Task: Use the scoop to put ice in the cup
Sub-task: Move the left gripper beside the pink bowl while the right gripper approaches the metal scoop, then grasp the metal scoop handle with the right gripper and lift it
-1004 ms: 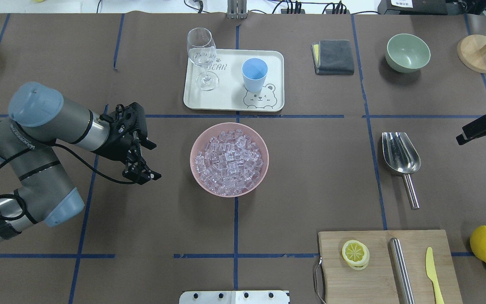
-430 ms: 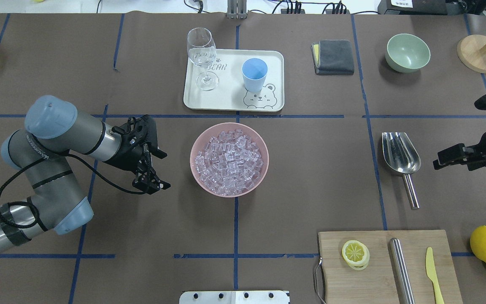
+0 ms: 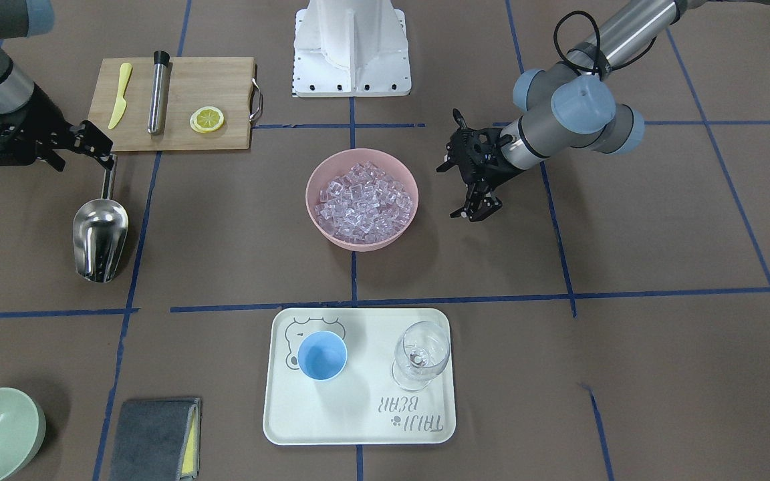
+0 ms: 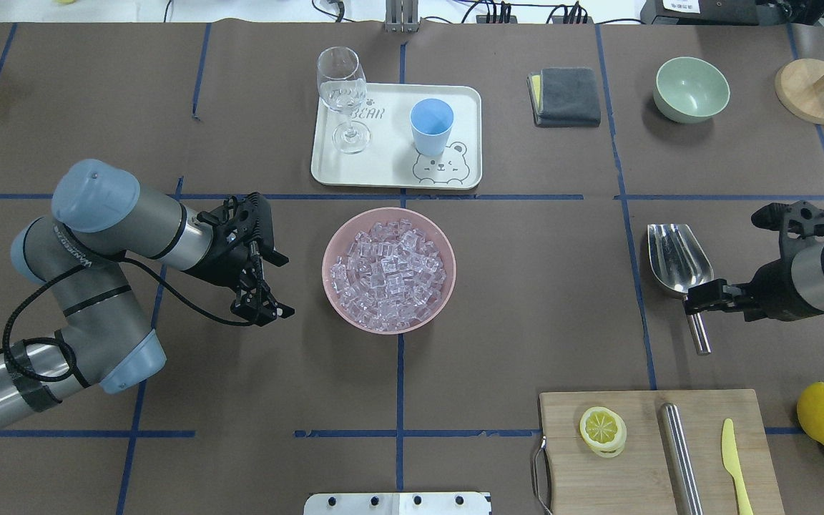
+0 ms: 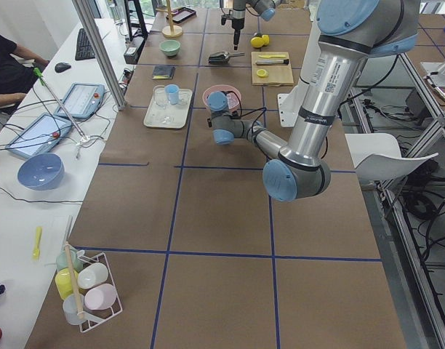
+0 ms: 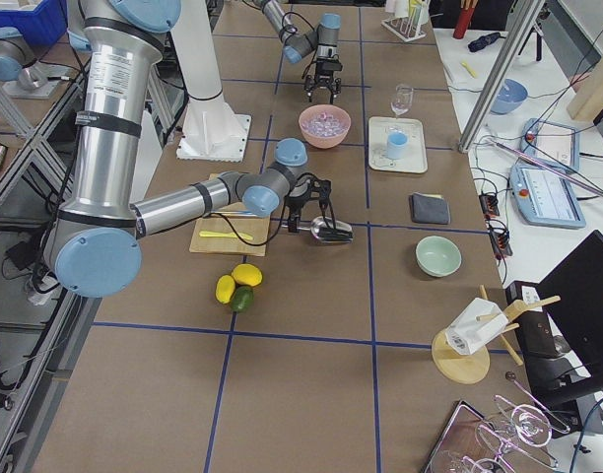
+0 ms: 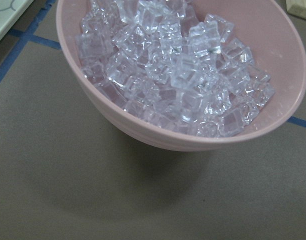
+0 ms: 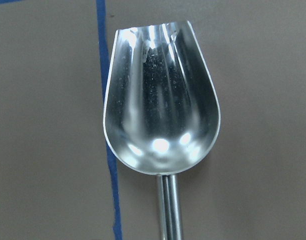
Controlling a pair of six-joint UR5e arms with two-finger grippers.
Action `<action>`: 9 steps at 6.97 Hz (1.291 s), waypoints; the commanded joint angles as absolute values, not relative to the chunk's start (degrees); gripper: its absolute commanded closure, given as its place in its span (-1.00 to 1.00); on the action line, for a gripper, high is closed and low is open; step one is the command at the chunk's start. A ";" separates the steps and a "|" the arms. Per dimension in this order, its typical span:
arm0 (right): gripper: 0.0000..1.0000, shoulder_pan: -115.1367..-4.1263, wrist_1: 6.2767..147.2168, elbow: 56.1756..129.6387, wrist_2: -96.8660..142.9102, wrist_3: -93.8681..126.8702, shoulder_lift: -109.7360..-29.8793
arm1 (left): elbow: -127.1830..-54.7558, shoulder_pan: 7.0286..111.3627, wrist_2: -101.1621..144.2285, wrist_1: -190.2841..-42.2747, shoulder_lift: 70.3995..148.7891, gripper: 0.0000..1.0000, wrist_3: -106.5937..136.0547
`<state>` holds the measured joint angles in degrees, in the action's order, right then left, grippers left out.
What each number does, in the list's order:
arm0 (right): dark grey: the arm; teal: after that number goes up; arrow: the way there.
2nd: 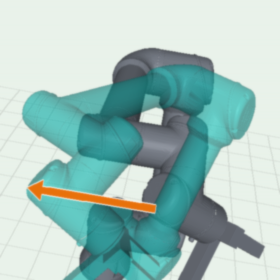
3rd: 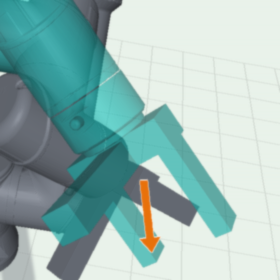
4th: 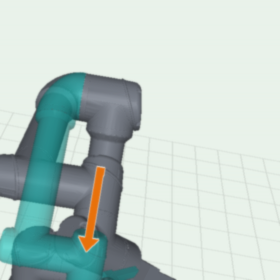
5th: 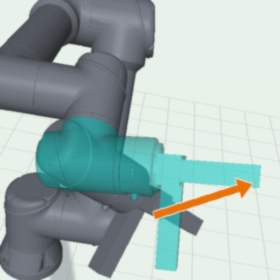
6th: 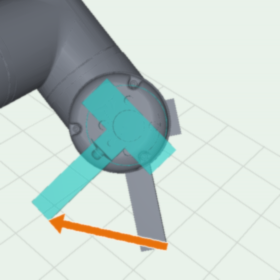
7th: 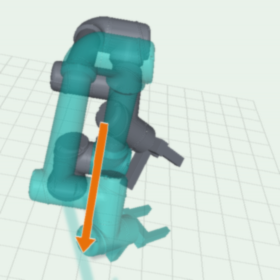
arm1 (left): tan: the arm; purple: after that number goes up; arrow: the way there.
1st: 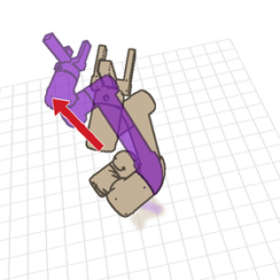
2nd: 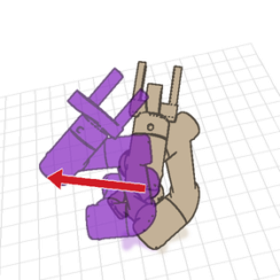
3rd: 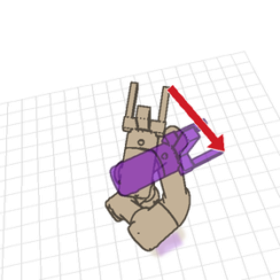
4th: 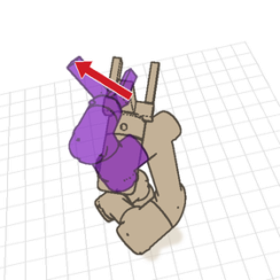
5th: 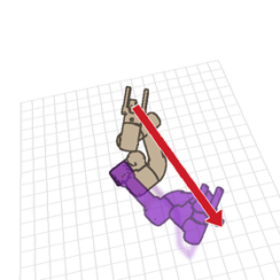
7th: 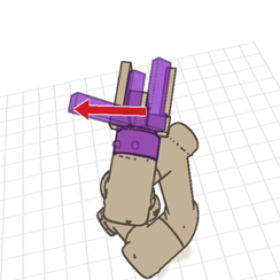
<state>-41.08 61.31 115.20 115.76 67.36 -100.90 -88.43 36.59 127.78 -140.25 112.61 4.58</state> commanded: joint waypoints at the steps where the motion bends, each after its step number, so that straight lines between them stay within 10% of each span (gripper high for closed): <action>1: -1.00 -33.35 60.82 115.49 103.07 73.36 -100.81 | -88.24 36.65 126.57 -140.27 113.03 -1.00 4.57; 7: -1.00 -24.96 60.73 115.58 90.44 78.57 -102.74 | -88.50 37.00 126.56 -140.27 113.03 -1.00 4.66; 9: -0.70 -25.05 60.73 115.40 90.53 78.57 -103.10 | -88.59 37.00 126.48 -140.27 113.11 -1.00 4.66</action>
<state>-25.06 60.74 115.52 90.47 78.57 -102.92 -88.52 36.97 126.54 -140.27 113.05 4.66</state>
